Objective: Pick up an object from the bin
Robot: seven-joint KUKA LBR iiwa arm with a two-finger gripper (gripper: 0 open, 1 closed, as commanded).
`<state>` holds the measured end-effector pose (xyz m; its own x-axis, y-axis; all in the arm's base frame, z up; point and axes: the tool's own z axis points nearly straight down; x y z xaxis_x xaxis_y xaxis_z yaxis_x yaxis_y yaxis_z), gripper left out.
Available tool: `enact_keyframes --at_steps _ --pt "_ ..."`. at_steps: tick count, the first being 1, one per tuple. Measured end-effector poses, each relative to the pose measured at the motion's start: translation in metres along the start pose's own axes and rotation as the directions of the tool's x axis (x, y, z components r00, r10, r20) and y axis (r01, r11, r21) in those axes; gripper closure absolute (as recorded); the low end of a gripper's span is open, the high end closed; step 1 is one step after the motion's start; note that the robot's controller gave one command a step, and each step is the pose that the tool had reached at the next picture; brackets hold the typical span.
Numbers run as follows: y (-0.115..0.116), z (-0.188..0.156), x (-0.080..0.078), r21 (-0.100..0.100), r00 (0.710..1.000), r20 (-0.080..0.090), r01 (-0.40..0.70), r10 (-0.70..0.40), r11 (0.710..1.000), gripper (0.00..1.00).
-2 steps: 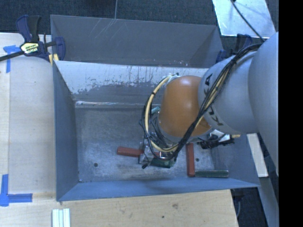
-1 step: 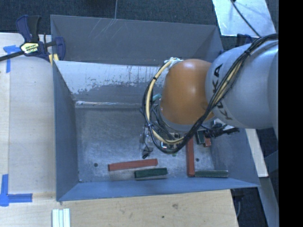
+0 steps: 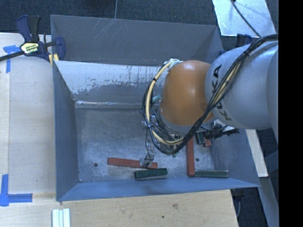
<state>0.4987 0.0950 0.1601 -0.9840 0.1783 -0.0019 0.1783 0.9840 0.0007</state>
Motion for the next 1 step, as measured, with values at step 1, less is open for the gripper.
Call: enact_keyframes --at_steps 1 --pt "-0.0064 0.0913 0.0127 0.0 0.975 0.0 0.222 -0.222 0.975 0.0"
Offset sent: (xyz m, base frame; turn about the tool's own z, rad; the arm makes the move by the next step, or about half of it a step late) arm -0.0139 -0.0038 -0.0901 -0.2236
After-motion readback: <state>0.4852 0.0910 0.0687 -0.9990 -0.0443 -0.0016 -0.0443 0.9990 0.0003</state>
